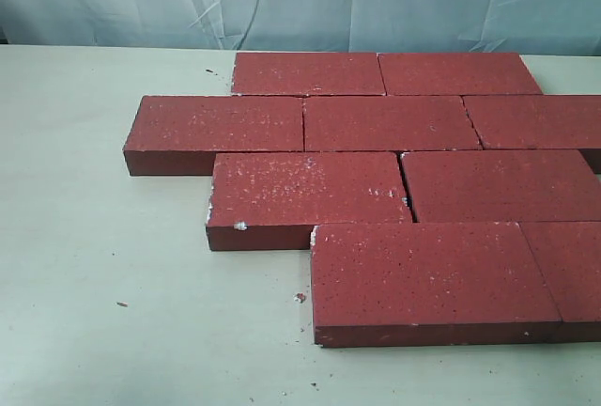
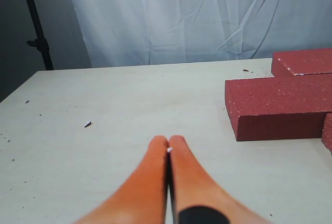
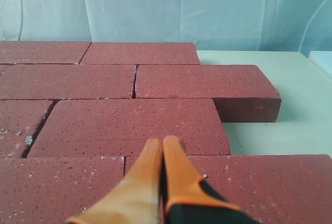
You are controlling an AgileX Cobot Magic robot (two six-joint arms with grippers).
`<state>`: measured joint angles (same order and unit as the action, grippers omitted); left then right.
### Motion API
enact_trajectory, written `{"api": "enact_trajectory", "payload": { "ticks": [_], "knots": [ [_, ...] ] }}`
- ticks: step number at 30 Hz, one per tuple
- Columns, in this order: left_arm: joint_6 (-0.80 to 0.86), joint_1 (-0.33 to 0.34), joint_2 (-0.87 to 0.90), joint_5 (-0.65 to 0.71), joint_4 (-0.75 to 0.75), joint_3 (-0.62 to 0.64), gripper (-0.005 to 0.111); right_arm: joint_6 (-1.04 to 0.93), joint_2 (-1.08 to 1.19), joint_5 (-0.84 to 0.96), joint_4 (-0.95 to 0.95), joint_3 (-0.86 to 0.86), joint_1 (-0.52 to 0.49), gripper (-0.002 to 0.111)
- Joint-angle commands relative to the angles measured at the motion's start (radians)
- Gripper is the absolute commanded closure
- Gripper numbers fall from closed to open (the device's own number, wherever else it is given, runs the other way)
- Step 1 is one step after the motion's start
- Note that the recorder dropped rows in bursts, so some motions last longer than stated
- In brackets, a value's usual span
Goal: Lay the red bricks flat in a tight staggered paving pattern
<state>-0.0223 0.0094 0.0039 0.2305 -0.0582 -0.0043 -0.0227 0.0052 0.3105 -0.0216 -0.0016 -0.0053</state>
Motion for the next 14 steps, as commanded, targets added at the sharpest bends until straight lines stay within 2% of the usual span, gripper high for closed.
{"api": "enact_trajectory", "payload": {
  "ticks": [1, 14],
  "knots": [
    [0.0, 0.002, -0.004, 0.002, -0.002, 0.004, 0.107, 0.002, -0.005, -0.006, 0.008, 0.002, -0.005, 0.109],
    [0.0, 0.002, -0.004, 0.002, -0.002, 0.004, 0.107, 0.002, -0.005, -0.006, 0.008, 0.002, -0.005, 0.109]
  ]
}}
